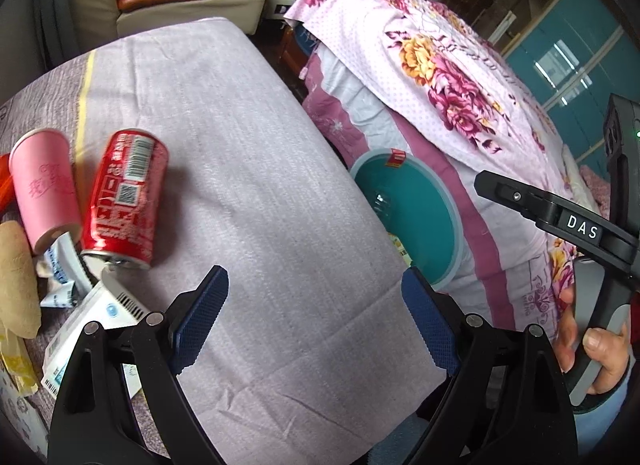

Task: Collect trash
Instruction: 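Move both tools back over the remaining trash pile, then grasp the pink paper cup with the left tool while the right tool grasps the red cola can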

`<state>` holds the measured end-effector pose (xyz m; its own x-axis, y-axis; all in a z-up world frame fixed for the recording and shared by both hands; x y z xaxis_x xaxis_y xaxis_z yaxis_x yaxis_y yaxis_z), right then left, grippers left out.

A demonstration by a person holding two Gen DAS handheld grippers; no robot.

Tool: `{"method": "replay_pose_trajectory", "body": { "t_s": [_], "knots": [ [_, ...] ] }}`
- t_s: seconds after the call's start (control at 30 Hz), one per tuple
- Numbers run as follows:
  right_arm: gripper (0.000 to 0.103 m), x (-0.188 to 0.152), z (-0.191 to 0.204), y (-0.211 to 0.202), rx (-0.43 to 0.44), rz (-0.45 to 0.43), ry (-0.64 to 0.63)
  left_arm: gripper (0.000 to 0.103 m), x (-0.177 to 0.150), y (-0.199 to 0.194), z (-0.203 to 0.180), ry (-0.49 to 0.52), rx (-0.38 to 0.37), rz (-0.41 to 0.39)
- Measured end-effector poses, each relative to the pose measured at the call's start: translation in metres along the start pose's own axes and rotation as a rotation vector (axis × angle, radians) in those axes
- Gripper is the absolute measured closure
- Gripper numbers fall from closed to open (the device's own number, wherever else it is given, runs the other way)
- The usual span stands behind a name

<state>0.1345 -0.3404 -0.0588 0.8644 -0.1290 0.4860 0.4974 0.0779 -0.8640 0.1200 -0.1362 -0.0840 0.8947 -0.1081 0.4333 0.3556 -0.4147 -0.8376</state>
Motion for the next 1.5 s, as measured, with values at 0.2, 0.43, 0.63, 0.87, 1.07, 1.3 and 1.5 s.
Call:
{"method": "replay_pose_trajectory", "body": {
  "t_s": [0.2, 0.43, 0.63, 0.87, 1.07, 1.3, 1.5],
  "knots": [
    [0.025, -0.002, 0.035, -0.002, 0.008, 0.012, -0.056, 0.014, -0.007, -0.016, 0.025, -0.032, 0.005, -0.026],
    [0.025, -0.006, 0.082, 0.005, 0.044, 0.040, -0.122, 0.014, -0.015, -0.045, 0.072, -0.070, 0.063, -0.071],
    [0.025, -0.010, 0.129, 0.017, 0.091, 0.079, -0.186, 0.014, -0.022, -0.076, 0.129, -0.093, 0.169, -0.102],
    [0.025, -0.016, 0.170, 0.031, 0.126, 0.118, -0.254, 0.014, -0.039, -0.097, 0.196, -0.122, 0.293, -0.098],
    [0.025, -0.017, 0.190, 0.045, 0.146, 0.150, -0.271, 0.014, -0.052, -0.091, 0.213, -0.082, 0.330, -0.049],
    [0.025, -0.013, 0.207, 0.063, 0.189, 0.186, -0.268, 0.014, -0.055, -0.068, 0.212, -0.023, 0.383, -0.010],
    [0.025, -0.005, 0.229, 0.081, 0.230, 0.213, -0.246, 0.014, -0.058, -0.055, 0.222, -0.017, 0.439, 0.011]
  ]
}}
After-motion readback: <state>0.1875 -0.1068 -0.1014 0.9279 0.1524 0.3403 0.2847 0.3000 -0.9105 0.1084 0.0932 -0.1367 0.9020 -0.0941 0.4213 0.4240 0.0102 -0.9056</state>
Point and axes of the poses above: each gripper's, at about its wrist camera, not at the fingertips, and y roughly the way its jaws point, z to its left, x to its top, the point moved 6 cm from there along y, roughly the way its jaws point, and after that the axes turned 1 degree about -z, right-handed, at the moved point
